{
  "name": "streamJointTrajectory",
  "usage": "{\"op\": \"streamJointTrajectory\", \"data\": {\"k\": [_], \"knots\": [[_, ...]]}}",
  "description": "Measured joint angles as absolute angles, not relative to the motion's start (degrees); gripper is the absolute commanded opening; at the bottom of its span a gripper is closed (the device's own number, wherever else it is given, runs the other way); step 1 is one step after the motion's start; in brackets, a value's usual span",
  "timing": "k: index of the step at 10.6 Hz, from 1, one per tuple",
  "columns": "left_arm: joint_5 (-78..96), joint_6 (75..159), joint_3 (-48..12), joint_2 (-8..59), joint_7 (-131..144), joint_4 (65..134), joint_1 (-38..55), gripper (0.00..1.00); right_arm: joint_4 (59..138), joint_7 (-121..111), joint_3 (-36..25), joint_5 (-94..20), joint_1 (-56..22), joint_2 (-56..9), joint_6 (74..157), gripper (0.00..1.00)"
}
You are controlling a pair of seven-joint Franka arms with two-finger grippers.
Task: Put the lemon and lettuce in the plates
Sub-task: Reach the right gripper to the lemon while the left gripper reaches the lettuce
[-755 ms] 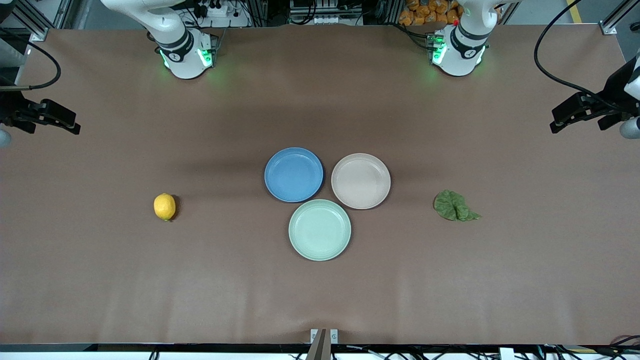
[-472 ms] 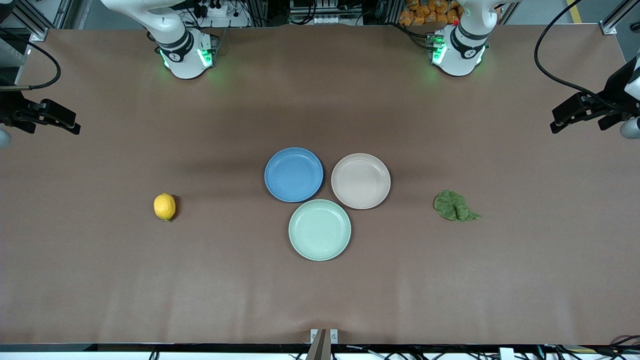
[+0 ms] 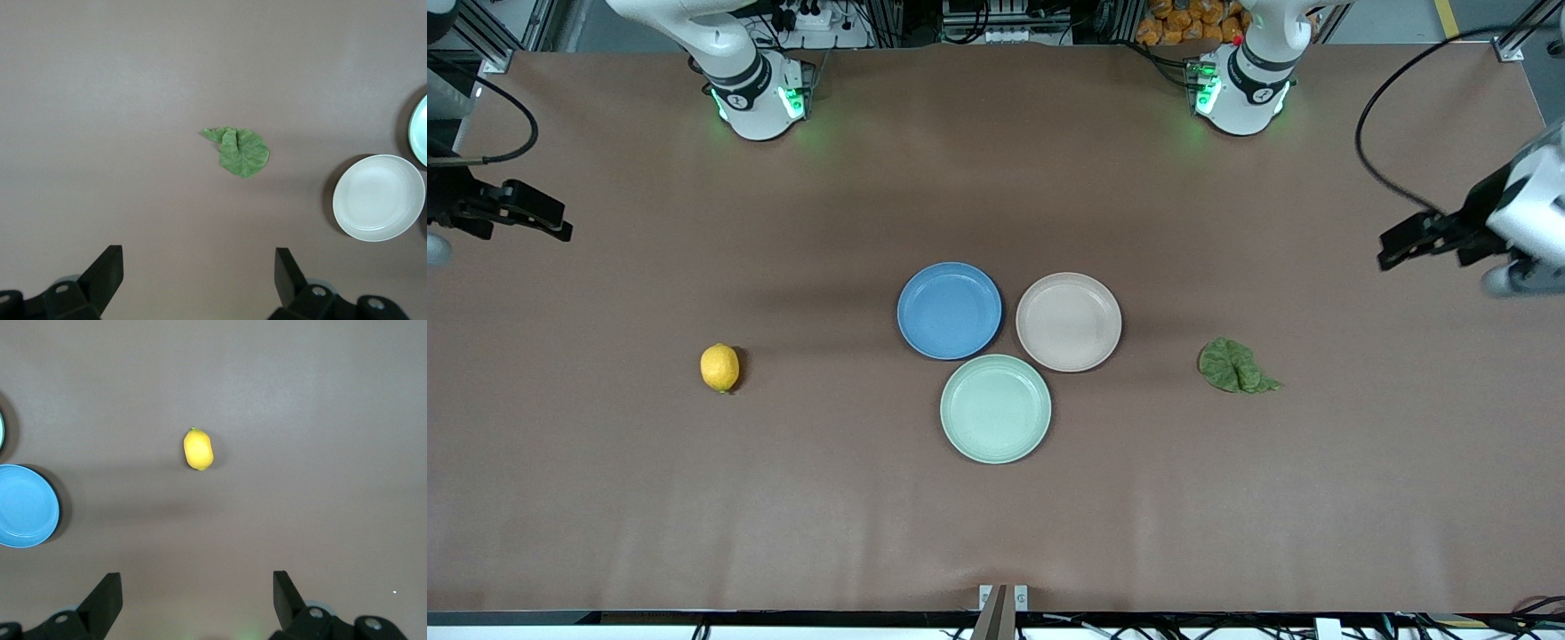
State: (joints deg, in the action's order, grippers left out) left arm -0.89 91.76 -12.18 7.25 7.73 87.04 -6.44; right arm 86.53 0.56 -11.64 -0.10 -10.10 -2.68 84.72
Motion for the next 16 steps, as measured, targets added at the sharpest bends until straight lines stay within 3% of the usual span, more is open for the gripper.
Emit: {"op": "streamJointTrajectory", "data": {"k": [5, 8, 12, 16], "knots": [[-0.9, 101.0, -13.4, 14.6, 7.7, 93.3, -4.3, 1.0, 86.6, 0.6, -11.2, -1.2, -10.5, -9.3, 88.3, 1.0], [-0.9, 110.6, -13.3, 17.3, 7.7, 99.2, -4.3, 1.0, 86.6, 0.6, -11.1, -5.5, -10.7, -15.2, 92.8, 1.0], [-3.1, 120.3, -13.7, 27.9, 7.7, 100.8, -3.3, 1.0, 86.8, 0.4, -11.1, -6.6, -10.7, -23.2, 98.9, 1.0], [-5.0, 122.0, -13.8, 32.2, 7.7, 100.8, -3.0, 1.0, 97.8, -3.2, -11.0, -6.7, -10.6, -28.0, 118.7, 1.0]]}}
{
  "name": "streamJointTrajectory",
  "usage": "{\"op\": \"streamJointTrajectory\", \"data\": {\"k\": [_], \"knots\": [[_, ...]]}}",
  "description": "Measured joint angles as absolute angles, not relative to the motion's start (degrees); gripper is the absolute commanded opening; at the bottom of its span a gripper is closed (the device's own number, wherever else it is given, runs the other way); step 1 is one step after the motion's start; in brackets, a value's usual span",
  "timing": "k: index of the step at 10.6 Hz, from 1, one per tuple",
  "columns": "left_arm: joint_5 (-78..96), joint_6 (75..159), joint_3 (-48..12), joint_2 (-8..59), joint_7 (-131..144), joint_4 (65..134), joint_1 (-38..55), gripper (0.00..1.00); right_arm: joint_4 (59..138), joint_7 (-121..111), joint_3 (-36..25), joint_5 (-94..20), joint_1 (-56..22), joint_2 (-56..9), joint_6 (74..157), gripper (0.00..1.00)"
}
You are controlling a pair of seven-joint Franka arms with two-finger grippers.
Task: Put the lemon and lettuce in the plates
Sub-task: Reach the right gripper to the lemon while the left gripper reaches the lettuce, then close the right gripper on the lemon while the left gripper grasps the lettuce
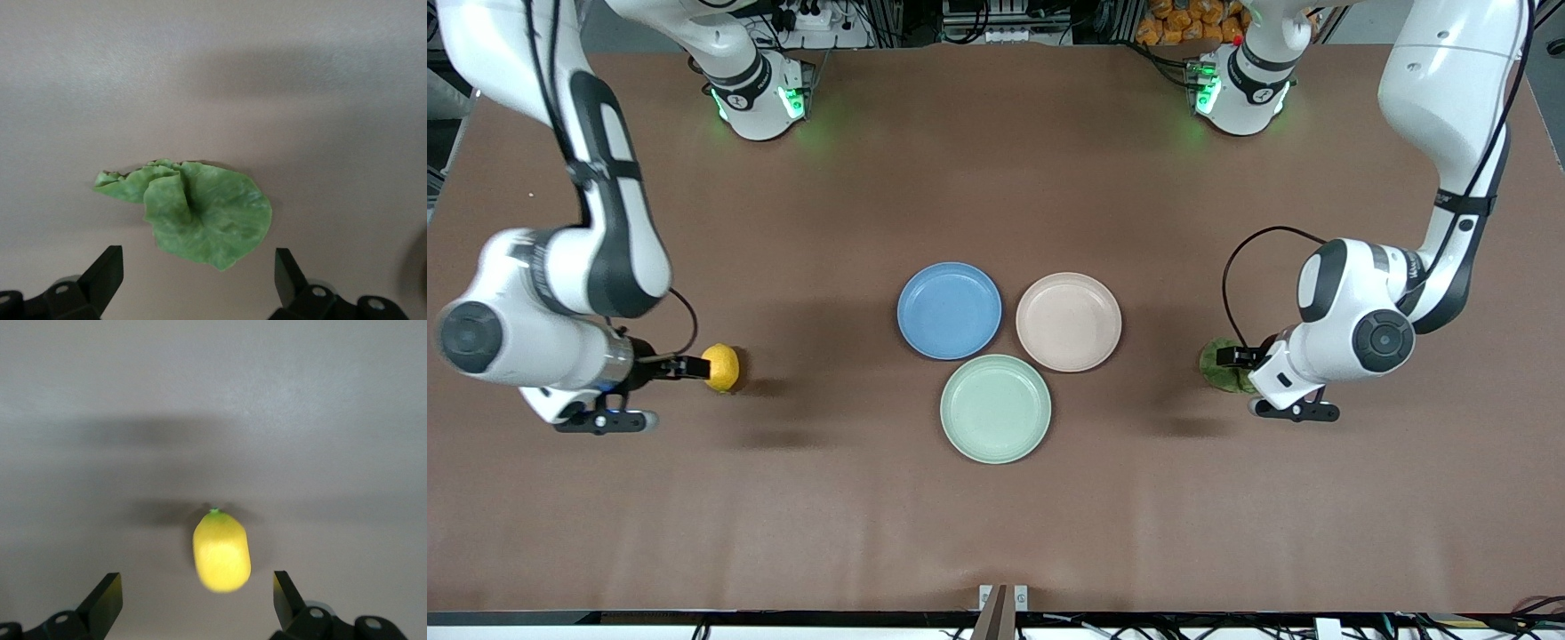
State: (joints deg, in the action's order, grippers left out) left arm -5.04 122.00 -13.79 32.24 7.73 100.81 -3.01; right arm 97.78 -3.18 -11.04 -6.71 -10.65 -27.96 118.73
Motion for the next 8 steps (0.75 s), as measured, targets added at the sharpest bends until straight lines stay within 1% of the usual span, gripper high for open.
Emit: {"op": "streamJointTrajectory", "data": {"k": [2, 4, 6, 8], "knots": [[-5.1, 123.2, -13.8, 34.3, 7.7, 100.8, -3.0, 0.93, 103.2, -3.7, -10.6, -6.7, -10.7, -28.2, 125.1, 1.0], [-5.5, 123.6, -13.7, 36.0, 7.7, 100.8, -3.1, 0.87, 107.1, -3.9, -10.5, -6.7, -10.7, -28.2, 130.2, 1.0], [-8.4, 123.6, -13.6, 36.9, 8.4, 100.8, -3.2, 0.74, 111.2, -5.0, -10.4, -6.7, -10.7, -28.2, 135.3, 1.0], [-12.4, 123.7, -13.7, 37.4, 11.1, 100.8, -3.1, 0.61, 113.4, -5.4, -10.4, -6.7, -10.7, -28.3, 137.6, 1.0]]}}
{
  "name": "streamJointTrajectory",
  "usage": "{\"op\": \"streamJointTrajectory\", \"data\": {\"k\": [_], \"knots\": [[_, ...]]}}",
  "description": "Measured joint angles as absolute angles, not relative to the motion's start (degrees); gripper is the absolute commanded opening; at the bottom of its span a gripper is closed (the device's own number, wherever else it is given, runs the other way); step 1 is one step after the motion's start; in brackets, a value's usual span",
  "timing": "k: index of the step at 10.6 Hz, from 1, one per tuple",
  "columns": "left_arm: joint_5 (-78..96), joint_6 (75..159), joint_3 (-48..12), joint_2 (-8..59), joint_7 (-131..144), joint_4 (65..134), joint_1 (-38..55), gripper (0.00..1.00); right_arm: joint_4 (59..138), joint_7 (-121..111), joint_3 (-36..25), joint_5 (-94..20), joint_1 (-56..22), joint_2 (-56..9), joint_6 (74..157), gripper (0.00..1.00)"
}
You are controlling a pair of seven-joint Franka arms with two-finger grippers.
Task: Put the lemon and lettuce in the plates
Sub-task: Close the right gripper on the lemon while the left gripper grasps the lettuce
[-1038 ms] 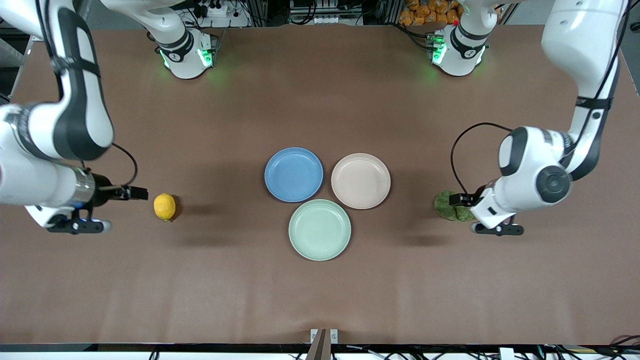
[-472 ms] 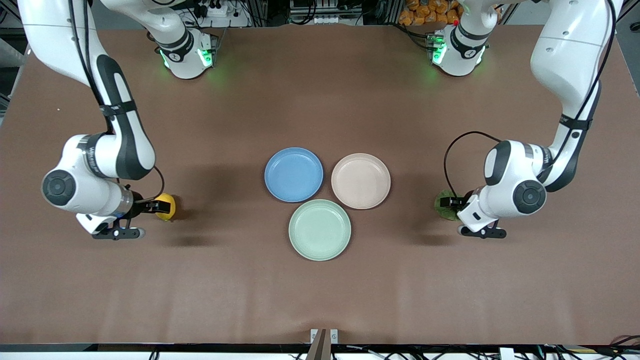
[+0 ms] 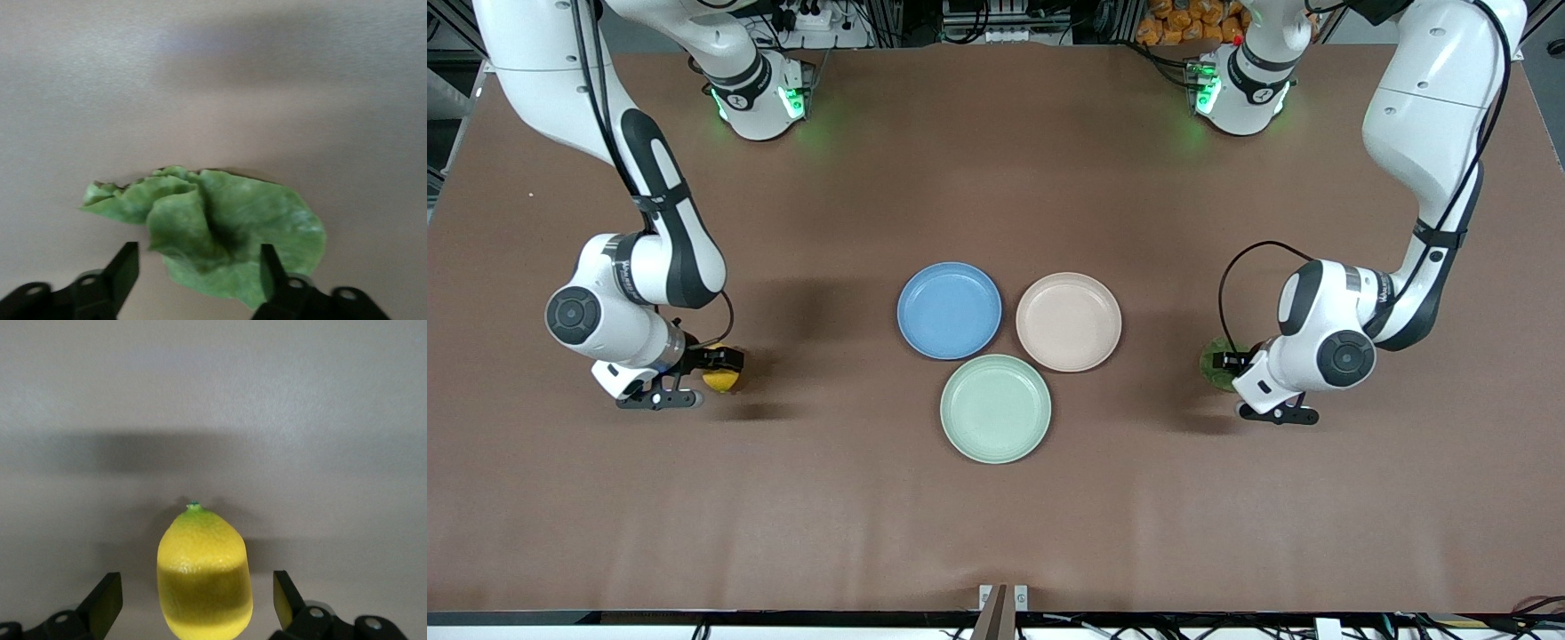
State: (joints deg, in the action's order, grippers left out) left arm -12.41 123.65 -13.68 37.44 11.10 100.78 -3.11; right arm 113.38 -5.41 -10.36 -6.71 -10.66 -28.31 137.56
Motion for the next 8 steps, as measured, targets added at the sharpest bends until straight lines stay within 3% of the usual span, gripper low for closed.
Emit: {"op": "streamJointTrajectory", "data": {"k": [2, 4, 5, 7, 8], "knots": [[-13.2, 123.7, -13.7, 37.6, 11.6, 100.8, -3.1, 0.4, 114.0, -5.5, -10.1, -6.7, -10.7, -29.1, 139.6, 1.0], [-13.2, 123.7, -13.7, 37.7, 11.6, 100.7, -3.1, 0.06, 115.3, -5.6, -9.9, -6.7, -10.7, -30.6, 143.6, 1.0], [-13.2, 123.7, -13.7, 37.7, 11.6, 100.7, -3.0, 0.0, 116.0, -5.6, -9.8, -6.7, -10.7, -31.2, 145.2, 0.94], [-13.2, 123.7, -13.8, 37.7, 11.8, 100.5, -2.8, 0.0, 116.5, -5.7, -9.5, -6.7, -10.7, -31.7, 145.9, 0.45], [-13.2, 123.8, -13.9, 37.7, 12.4, 100.3, -2.7, 0.0, 116.5, -5.7, -9.4, -6.7, -10.7, -31.7, 145.9, 0.28]]}}
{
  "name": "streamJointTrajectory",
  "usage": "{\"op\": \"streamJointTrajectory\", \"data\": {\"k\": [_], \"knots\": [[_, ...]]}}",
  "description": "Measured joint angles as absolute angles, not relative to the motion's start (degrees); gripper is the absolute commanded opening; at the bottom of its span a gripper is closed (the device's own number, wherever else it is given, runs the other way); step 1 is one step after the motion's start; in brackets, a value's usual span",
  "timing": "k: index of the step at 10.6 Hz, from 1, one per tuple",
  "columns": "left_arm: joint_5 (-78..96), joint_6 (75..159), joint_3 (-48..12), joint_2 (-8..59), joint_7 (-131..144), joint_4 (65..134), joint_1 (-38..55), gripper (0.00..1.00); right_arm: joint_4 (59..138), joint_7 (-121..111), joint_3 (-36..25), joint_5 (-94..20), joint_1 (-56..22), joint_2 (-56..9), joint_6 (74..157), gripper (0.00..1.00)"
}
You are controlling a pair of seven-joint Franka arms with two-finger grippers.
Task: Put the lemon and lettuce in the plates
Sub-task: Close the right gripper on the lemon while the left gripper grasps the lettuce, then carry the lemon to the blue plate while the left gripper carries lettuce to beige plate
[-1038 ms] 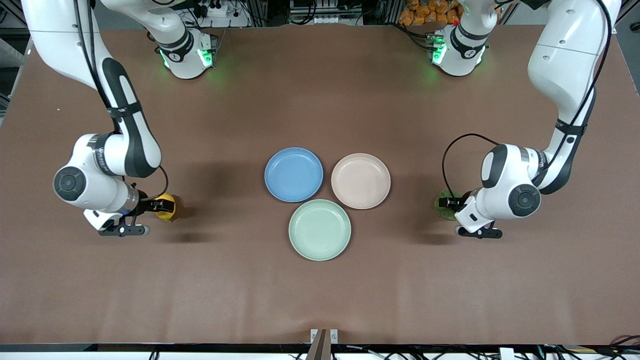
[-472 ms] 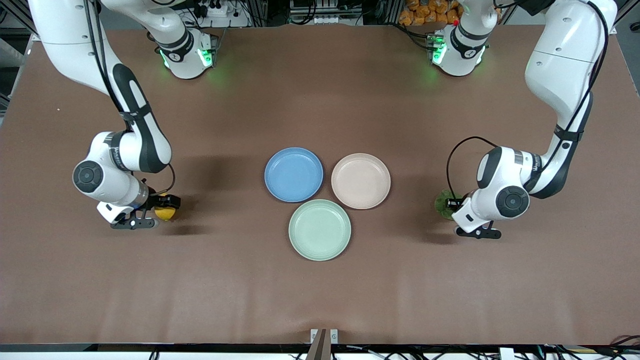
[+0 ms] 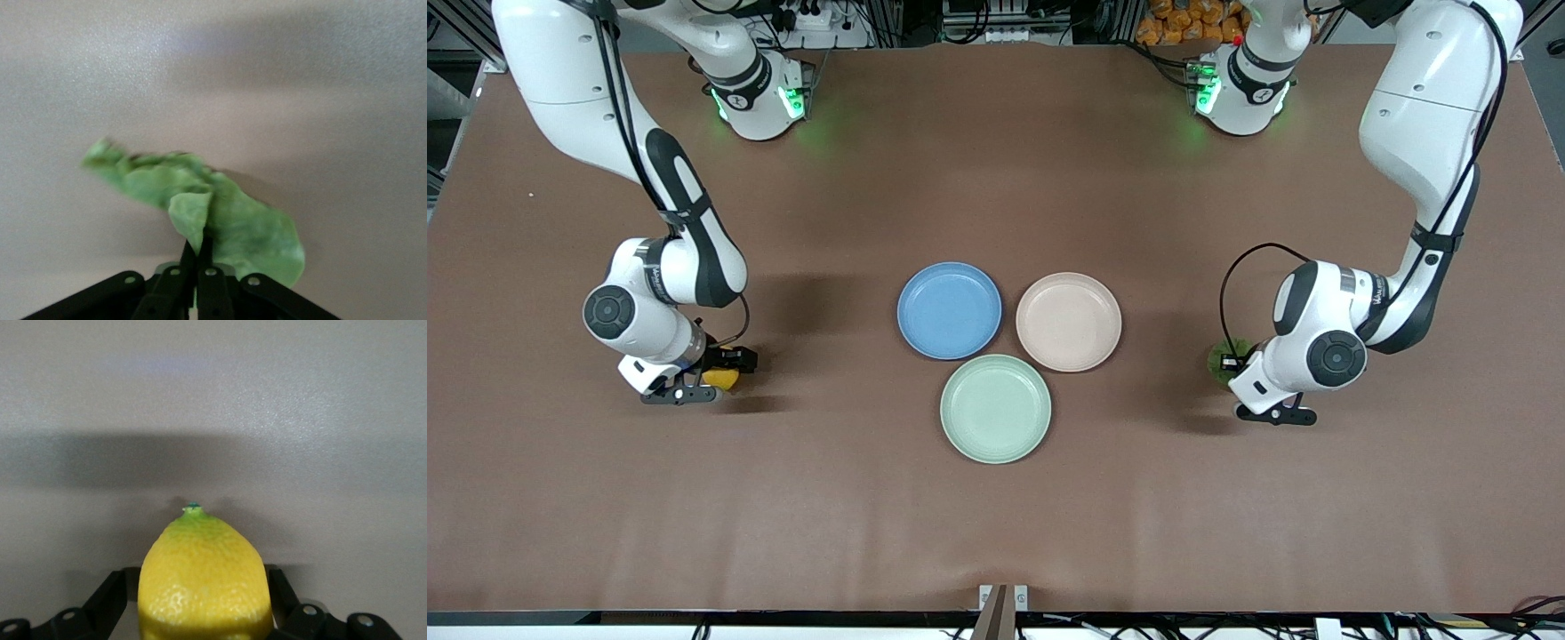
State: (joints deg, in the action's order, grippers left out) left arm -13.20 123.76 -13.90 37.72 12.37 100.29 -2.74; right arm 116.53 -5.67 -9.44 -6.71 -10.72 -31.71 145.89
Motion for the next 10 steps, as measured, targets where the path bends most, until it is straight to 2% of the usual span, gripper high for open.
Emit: {"op": "streamJointTrajectory", "data": {"k": [2, 5, 8, 10], "knots": [[-13.2, 123.8, -15.0, 37.7, 14.5, 99.2, -2.4, 0.0, 116.5, -5.7, -9.2, -6.7, -10.7, -31.5, 145.9, 0.1], [-13.3, 123.8, -19.4, 37.4, 20.3, 96.8, -2.0, 0.0, 116.2, -5.7, -9.1, -6.7, -10.7, -31.5, 145.3, 0.08], [-13.3, 123.8, -25.8, 36.2, 29.0, 95.5, -1.5, 0.0, 113.2, -5.6, -8.5, -6.7, -11.7, -29.9, 138.8, 0.08], [-13.3, 123.4, -29.9, 35.7, 35.3, 94.8, -0.9, 0.0, 112.2, -1.5, -6.3, -6.9, -13.2, -28.6, 137.5, 0.08]]}}
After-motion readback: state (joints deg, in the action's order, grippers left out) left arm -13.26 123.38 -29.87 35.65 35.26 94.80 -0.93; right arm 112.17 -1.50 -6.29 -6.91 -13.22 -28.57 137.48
